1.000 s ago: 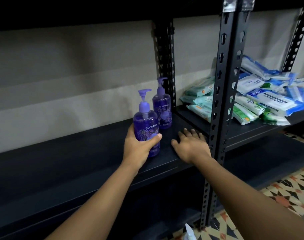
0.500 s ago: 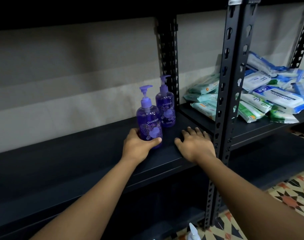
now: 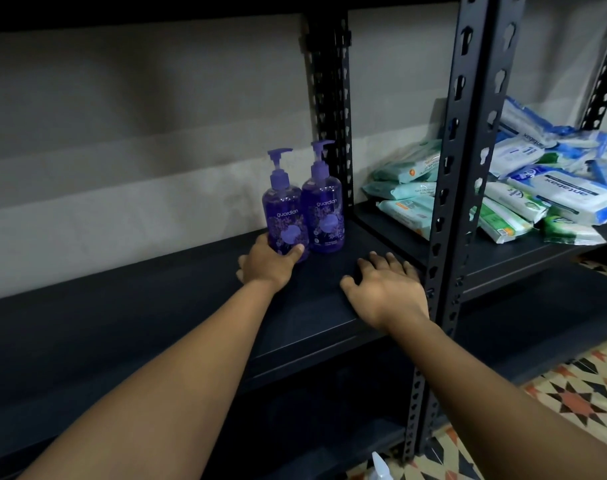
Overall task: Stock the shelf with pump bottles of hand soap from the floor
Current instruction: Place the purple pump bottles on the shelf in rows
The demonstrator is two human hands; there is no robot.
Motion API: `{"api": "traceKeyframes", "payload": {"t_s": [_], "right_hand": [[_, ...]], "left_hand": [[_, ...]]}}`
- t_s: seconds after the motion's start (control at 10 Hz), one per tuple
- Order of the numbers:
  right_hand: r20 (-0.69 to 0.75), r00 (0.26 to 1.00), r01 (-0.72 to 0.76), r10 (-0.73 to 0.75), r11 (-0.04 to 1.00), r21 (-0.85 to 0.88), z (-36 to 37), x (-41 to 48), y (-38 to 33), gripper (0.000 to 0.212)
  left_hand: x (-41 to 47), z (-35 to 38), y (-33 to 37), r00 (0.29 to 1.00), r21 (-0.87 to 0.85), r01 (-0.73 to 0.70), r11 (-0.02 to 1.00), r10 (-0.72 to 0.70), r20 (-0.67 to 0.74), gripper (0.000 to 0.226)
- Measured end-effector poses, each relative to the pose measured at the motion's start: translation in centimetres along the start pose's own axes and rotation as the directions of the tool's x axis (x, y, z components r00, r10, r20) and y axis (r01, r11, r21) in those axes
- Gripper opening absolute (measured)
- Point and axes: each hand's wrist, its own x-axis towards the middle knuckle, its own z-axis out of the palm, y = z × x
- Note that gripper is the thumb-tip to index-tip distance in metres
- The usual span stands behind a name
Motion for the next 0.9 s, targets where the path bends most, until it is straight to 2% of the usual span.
{"api": "traceKeyframes", "payload": {"t_s": [0.4,0.6,0.8,0.9], "right_hand": [[0.000,1.000,0.001,-0.001,1.000,0.004,0.0,0.0,0.0,0.066],[0.013,1.000,0.013,-0.013,1.000,0.000,-0.4,-0.3,-0.1,0.065],[-0.029,0.998,0.065,-0.064,0.997,0.034,-1.3,-4.5,0.0,0.053],[-0.011,0.994,0.109,-0.109,0.986,0.129,-2.0,-8.5,-0.2,0.048]], "left_hand": [[0.6,0.2,0.1,0.999,0.025,0.051,0.998,-0.051,-0.006,0.068],[-1.9,-0.9,-0.6,0.998,-0.015,0.066,0.998,-0.066,0.011,0.091],[-9.1,-4.7,-2.9,0.997,-0.122,-0.004,0.993,0.013,0.074,0.083],[-13.4,-7.3,-3.7,0.994,-0.200,-0.021,0.979,0.042,0.103,0.062]]}}
